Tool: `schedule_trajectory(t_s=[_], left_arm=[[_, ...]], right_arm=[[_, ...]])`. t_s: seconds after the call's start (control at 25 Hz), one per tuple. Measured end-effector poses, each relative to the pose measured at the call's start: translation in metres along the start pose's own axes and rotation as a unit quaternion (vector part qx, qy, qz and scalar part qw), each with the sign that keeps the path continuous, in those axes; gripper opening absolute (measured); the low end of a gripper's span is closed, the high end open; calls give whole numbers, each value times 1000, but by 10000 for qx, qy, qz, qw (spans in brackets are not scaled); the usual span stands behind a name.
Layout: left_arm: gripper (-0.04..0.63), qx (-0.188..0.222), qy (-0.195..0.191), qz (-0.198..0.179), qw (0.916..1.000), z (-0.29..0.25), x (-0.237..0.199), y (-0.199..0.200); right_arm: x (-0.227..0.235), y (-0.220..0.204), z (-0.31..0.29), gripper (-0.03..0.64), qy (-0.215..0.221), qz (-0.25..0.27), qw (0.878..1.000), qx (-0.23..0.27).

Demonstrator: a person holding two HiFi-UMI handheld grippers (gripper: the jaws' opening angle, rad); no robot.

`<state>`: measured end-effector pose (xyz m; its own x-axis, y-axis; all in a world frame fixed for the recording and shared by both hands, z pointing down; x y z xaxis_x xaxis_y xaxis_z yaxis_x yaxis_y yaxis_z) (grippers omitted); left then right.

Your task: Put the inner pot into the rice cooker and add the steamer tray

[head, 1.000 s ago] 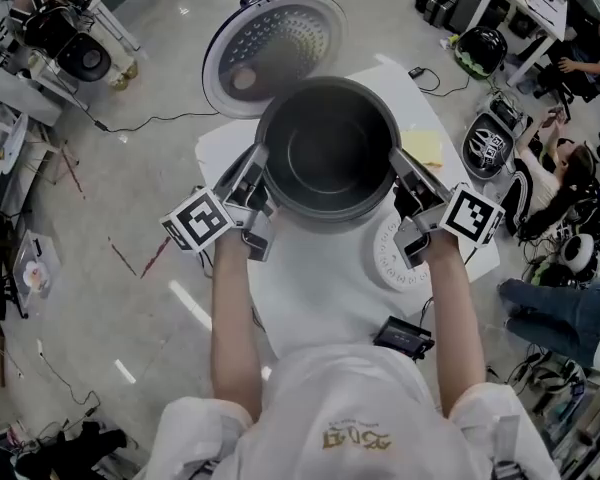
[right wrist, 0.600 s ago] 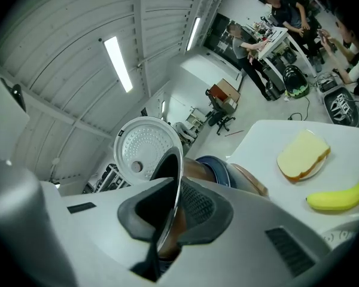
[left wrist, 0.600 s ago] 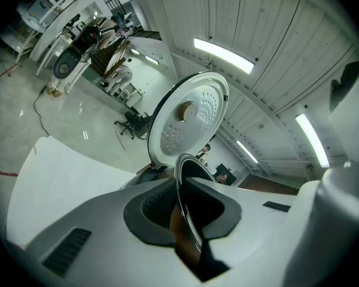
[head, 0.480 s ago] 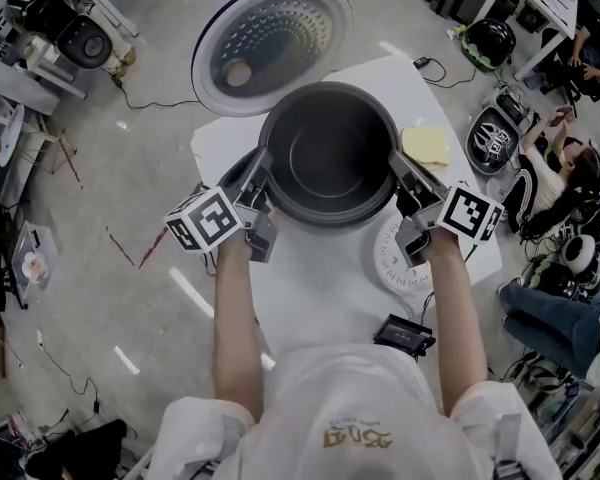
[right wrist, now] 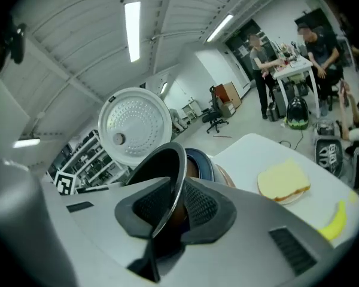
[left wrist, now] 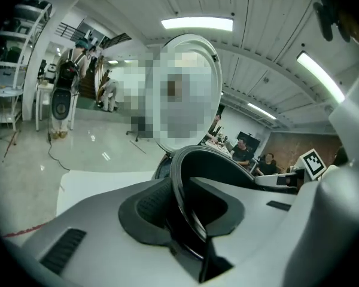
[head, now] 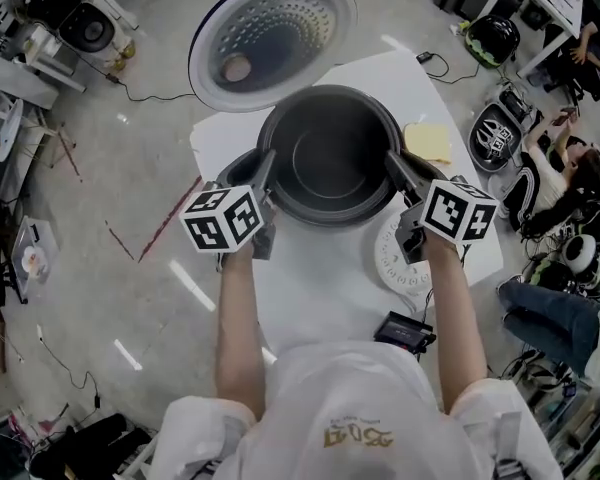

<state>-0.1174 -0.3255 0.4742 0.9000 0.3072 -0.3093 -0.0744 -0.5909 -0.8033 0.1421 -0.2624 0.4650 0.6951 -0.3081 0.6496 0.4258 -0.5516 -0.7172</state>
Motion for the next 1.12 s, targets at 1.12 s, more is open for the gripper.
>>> schedule_trajectory(t_s=[1.12], left_arm=[[166,685,-107,-152,9975,106,22,-34]], right_arm=[[-60,-39,76,120,-874,1056,9894,476]])
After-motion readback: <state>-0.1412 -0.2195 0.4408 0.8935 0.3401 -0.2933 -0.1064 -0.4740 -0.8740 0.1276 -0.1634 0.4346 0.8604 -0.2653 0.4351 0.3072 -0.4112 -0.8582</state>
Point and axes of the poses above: the fingertips, and each gripper's own axes: z backward along the fingers, x to its right, y out of its top, the point moved 5 cm from there along z, backward along the fingers, and after that the axes turned 13 degrees about y, right-handed, at the moved point
